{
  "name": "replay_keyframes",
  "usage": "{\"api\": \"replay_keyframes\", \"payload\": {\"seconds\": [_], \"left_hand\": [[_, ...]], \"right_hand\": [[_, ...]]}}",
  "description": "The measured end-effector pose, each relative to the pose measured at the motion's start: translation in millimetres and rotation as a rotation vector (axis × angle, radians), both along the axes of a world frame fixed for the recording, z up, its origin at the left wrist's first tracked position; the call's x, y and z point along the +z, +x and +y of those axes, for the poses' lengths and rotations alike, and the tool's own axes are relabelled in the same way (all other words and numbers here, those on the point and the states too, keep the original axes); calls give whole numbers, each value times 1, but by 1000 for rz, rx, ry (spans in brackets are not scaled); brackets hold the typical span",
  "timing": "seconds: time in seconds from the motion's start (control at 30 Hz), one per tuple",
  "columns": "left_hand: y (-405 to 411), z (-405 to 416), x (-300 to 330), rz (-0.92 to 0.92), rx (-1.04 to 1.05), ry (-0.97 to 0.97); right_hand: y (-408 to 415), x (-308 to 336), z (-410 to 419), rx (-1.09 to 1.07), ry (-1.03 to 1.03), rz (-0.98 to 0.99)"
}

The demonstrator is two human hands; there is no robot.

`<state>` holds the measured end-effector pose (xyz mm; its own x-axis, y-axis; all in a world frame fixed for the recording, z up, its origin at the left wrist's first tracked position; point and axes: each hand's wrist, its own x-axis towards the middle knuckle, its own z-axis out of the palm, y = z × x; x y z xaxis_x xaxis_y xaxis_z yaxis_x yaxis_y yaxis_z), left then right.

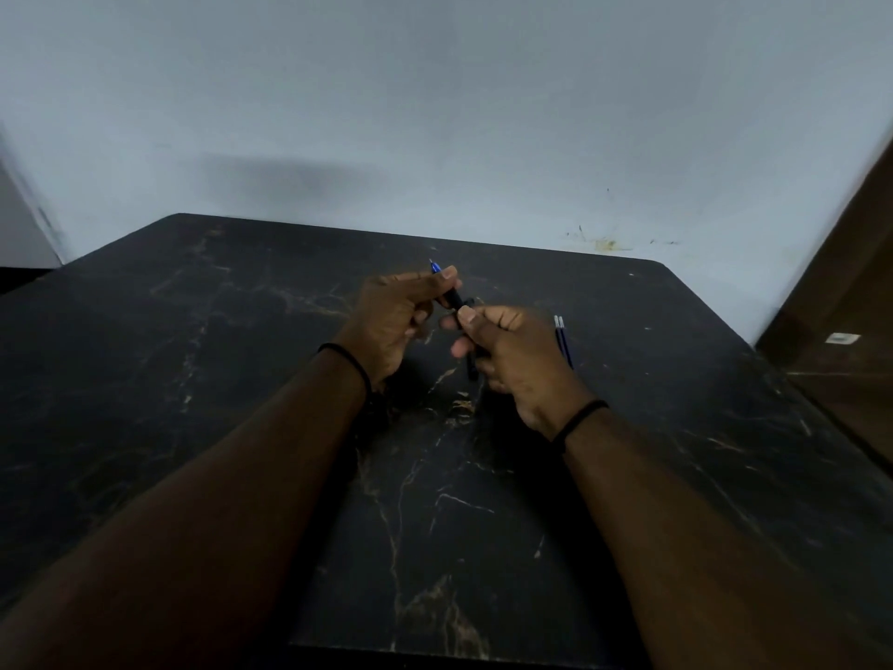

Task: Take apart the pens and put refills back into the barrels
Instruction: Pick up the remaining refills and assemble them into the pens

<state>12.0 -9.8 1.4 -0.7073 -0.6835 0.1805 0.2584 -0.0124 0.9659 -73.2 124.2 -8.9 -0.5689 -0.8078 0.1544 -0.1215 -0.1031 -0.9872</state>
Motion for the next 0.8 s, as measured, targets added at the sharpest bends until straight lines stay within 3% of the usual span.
{"api": "replay_keyframes", "payload": {"seconds": [0.13, 0.27, 0.47, 0.57, 0.8], "left_hand": [[-1, 7, 4, 2, 14, -9], [0, 5, 5, -4, 133, 30], [1, 6, 6, -41, 155, 12], [2, 7, 6, -42, 145, 0], [5, 5, 5, -26, 112, 20]], "right_hand": [[5, 2, 0, 63, -18, -135], [11, -2, -3, -206, 71, 327], [5, -3, -2, -304, 77, 435], [9, -3, -2, -239, 32, 366], [14, 5, 1, -34, -13, -1]]}}
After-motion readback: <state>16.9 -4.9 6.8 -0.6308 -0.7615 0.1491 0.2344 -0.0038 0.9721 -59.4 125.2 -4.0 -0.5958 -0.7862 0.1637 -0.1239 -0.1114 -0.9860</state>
